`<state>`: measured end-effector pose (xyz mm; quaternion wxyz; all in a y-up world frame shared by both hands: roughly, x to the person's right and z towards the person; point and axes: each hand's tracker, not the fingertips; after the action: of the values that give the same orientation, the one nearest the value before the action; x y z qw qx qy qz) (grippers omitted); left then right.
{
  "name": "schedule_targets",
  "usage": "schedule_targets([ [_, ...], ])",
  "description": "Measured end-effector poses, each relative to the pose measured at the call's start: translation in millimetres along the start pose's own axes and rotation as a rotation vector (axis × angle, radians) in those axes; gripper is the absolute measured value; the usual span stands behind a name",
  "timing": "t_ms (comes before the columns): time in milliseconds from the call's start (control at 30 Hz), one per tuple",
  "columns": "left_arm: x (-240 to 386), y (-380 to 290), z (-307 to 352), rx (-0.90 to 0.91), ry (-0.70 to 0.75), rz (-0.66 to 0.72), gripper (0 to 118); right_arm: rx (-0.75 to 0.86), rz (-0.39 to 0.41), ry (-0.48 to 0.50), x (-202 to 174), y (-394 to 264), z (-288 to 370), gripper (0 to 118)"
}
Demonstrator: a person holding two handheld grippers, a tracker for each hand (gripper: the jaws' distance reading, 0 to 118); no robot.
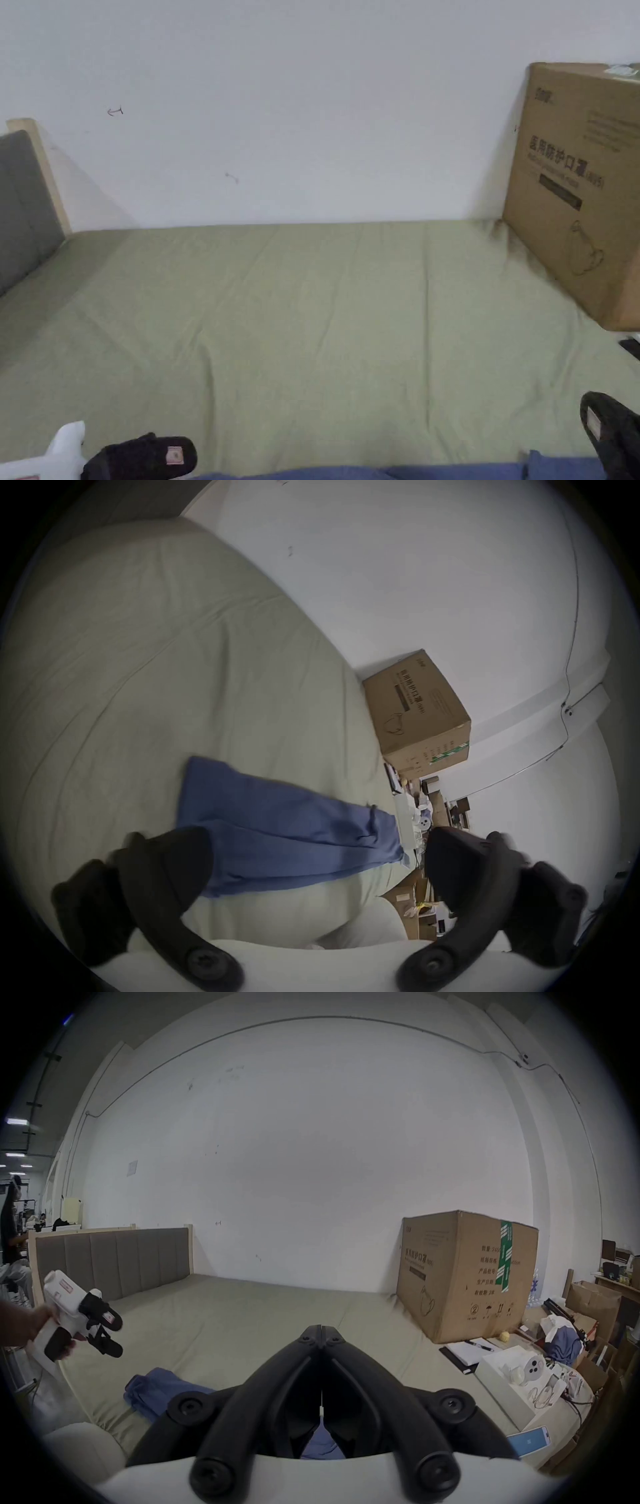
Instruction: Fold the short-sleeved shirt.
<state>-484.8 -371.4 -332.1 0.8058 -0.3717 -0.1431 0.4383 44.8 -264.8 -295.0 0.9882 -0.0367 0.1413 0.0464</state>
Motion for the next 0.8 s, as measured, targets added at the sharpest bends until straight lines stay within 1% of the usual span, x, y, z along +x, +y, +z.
schedule_targets([
  [33, -10, 2, 1, 0.02, -0.034, 0.007, 117, -0.016, 0.002, 0.001, -2, -2, -4, 0],
  [100, -33, 7, -4, -0.023, -0.024, 0.045, 117, -0.045, 0.003, 0.016, -6, -5, -11, 0],
  [167, -56, 10, -12, -0.063, -0.079, 0.131, 117, -0.068, 0.012, 0.029, -11, -8, -19, 0],
  [267, -87, 9, -35, -0.185, -0.181, 0.265, 117, -0.099, 0.027, 0.047, -18, -12, -29, 0],
  [333, -100, 3, -55, -0.263, -0.199, 0.32, 117, -0.118, 0.027, 0.062, -23, -13, -35, 0],
  [367, -105, -1, -64, -0.292, -0.213, 0.331, 117, -0.125, 0.026, 0.069, -25, -13, -37, 0],
  [400, -114, 0, -68, -0.288, -0.264, 0.334, 117, -0.131, 0.025, 0.077, -28, -14, -39, 0],
  [433, -112, 2, -74, -0.25, -0.352, 0.328, 117, -0.137, 0.025, 0.085, -30, -14, -40, 0],
  [467, -109, 3, -84, -0.245, -0.406, 0.35, 117, -0.148, 0.026, 0.093, -33, -15, -43, 0],
  [533, -114, 2, -103, -0.283, -0.436, 0.387, 117, -0.166, 0.022, 0.104, -38, -17, -45, 1],
  [567, -111, 1, -111, -0.278, -0.409, 0.358, 116, -0.174, 0.016, 0.113, -40, -19, -46, 1],
  [600, -106, 1, -115, -0.265, -0.395, 0.296, 113, -0.179, 0.013, 0.118, -42, -20, -47, 1],
  [633, -102, 2, -119, -0.246, -0.371, 0.22, 89, -0.185, 0.012, 0.121, -44, -21, -48, 1],
  [667, -105, 0, -122, -0.227, -0.286, 0.155, 39, -0.191, 0.012, 0.122, -46, -22, -48, 1],
  [700, -107, -2, -131, -0.218, -0.113, 0.102, 3, -0.195, 0.01, 0.123, -46, -22, -48, 1],
  [733, -114, -10, -143, -0.219, 0.114, 0.037, 3, -0.2, 0.007, 0.127, -46, -23, -47, 1],
  [767, -112, -9, -134, -0.17, -0.188, 0.157, 3, -0.205, 0.004, 0.132, -46, -23, -46, 1],
  [800, -114, -11, -131, -0.134, -0.202, 0.193, 3, -0.211, 0.006, 0.134, -47, -23, -46, 1],
])
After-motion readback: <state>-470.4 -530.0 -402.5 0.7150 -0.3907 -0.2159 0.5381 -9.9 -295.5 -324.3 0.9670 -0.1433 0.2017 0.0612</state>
